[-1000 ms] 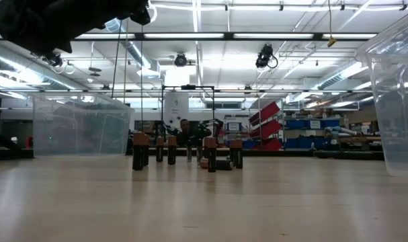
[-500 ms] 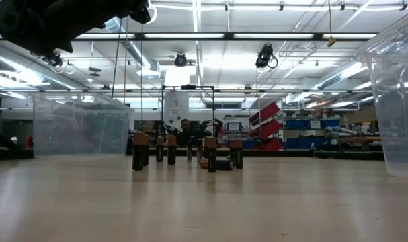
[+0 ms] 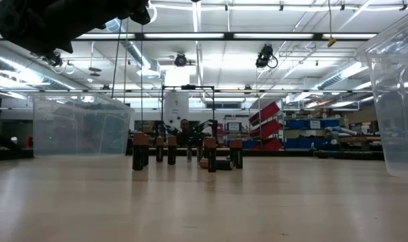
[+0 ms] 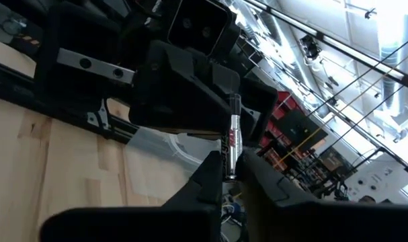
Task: Sort batteries
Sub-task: Put the black and silver battery into the bottom transparent bin
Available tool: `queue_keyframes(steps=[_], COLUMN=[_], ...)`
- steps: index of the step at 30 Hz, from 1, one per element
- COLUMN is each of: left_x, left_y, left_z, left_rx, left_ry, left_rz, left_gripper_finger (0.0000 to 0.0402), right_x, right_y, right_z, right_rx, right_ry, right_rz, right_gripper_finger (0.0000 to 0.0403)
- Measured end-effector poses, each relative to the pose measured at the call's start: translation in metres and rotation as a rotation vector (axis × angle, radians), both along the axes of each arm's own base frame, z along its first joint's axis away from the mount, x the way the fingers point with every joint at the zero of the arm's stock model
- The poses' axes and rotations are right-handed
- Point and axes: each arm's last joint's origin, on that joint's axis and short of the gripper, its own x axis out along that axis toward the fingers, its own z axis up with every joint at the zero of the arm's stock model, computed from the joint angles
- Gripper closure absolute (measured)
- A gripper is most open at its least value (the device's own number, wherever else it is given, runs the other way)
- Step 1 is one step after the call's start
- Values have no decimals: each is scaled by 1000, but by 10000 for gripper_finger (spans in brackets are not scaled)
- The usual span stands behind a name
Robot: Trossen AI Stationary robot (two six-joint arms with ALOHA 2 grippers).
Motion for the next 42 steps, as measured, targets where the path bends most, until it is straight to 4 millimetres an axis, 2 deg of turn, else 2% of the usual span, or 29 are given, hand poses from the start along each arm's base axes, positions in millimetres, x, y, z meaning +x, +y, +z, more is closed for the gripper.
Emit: queue_keyframes(steps=[2, 9, 13, 18, 24, 30, 35, 39, 42], left_x=[0, 2, 2, -3, -4, -6, -7, -8, -8], left_y=[1, 1, 2, 5, 11, 12, 12, 12, 12], left_z=[0, -5, -10, -17, -18, -13, -9, -8, -7], left_rx=[-5, -11, -15, -46, -103, -127, -137, -141, -145], left_ry=[4, 56, 95, 120, 121, 79, 44, 30, 23], left_rz=[15, 41, 66, 168, 341, 377, 375, 374, 373], left_gripper_finger=[360, 303, 268, 244, 241, 241, 241, 241, 241], right_x=[0, -1, -10, -42, -91, -116, -132, -139, -142], right_y=[0, -1, 10, 30, 50, 59, 51, 30, 13], right_z=[-1, -1, 6, 36, 86, 105, 112, 119, 116], right_rx=[-3, -7, -57, -55, 97, 101, 41, 32, 19], right_ry=[6, 13, 27, 47, -88, -94, -8, 1, 14], right_rz=[-3, -46, -145, -358, -292, -210, -274, -317, -358], right_gripper_finger=[388, 388, 388, 389, 389, 375, 390, 390, 388])
